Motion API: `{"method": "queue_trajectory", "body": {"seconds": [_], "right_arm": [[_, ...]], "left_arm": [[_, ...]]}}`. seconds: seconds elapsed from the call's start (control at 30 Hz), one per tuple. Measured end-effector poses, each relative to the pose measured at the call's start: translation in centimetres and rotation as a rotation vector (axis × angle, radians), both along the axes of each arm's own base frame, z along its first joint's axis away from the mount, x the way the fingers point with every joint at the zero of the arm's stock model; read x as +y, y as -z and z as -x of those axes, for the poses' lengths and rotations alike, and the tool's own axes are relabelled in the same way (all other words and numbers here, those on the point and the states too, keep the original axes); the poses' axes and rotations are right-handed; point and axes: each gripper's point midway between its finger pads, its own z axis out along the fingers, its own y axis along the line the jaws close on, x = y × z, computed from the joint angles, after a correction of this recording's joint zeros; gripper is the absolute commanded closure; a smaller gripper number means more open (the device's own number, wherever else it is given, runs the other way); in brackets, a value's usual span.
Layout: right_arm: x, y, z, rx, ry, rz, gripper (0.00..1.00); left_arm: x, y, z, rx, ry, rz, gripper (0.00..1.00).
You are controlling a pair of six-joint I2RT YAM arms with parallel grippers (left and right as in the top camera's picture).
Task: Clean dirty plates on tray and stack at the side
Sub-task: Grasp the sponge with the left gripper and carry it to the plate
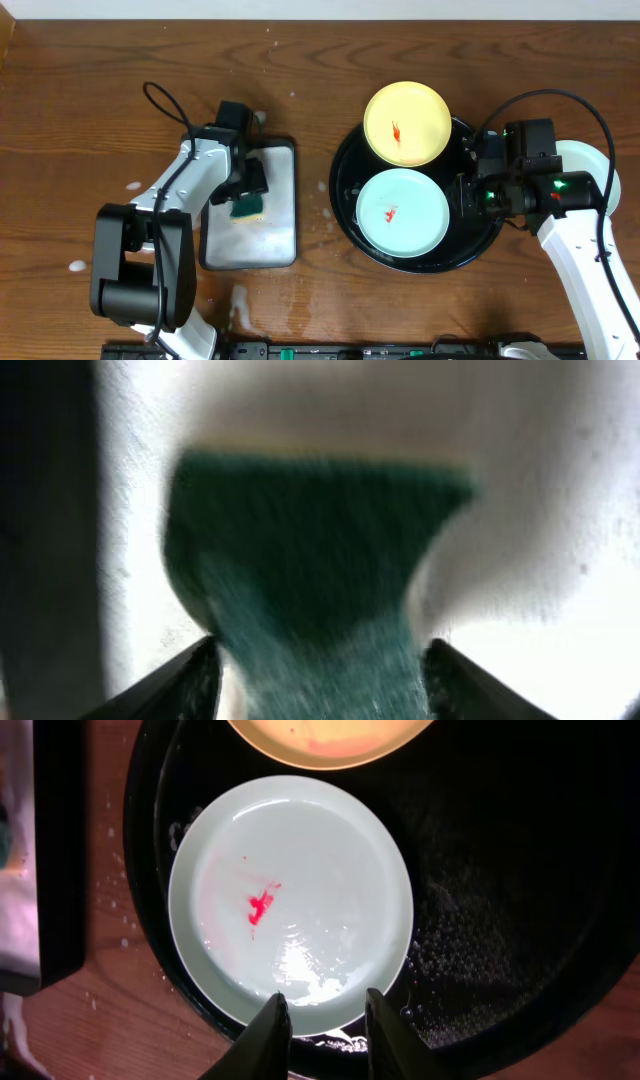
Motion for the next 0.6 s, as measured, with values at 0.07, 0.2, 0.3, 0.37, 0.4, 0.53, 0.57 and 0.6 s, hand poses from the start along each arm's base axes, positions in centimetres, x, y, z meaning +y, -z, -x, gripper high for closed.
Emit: {"method": "queue_trajectory", "body": {"seconds": [0.07, 0.2, 0.3, 0.37, 0.4, 0.53, 0.57, 0.6], "right_arm": [[0.0, 0.1, 0.1, 0.006, 0.000, 0.001, 0.77], [-0.3, 0.3, 0.6, 0.028, 0.006, 0.019, 0.76], [-0.8, 0.9, 0.8, 0.054, 0.018, 0.045, 0.77], [-1.0, 1.5, 0.7, 0.075, 0.027, 0.060, 0.77], [-1.1, 1.9, 0.7, 0.090, 0.034, 0.064, 0.77], [-1.4, 3.5, 0.7, 0.154, 0.058, 0.083, 0.78], [-1.5, 4.0, 0.6, 0.173, 0.068, 0.088, 0.78], [-1.6, 4.5, 0.6, 0.190, 0.077, 0.093, 0.79]], "left_arm": [[0.4, -0.1, -0.6, -0.027, -0.007, -0.021, 0.48], [0.6, 0.2, -1.3, -0.068, -0.043, -0.034, 0.57], [0.5, 0.8, -1.2, -0.073, -0.058, -0.023, 0.81], [0.4, 1.0, -1.1, -0.069, -0.064, -0.017, 0.92], [0.4, 1.1, -1.1, -0.068, -0.067, -0.015, 0.92], [0.5, 1.0, -0.4, -0.032, -0.055, -0.021, 0.93], [0.5, 0.8, 0.1, -0.006, -0.047, -0.021, 0.92], [0.4, 0.5, 0.6, 0.021, -0.042, -0.021, 0.92]]}}
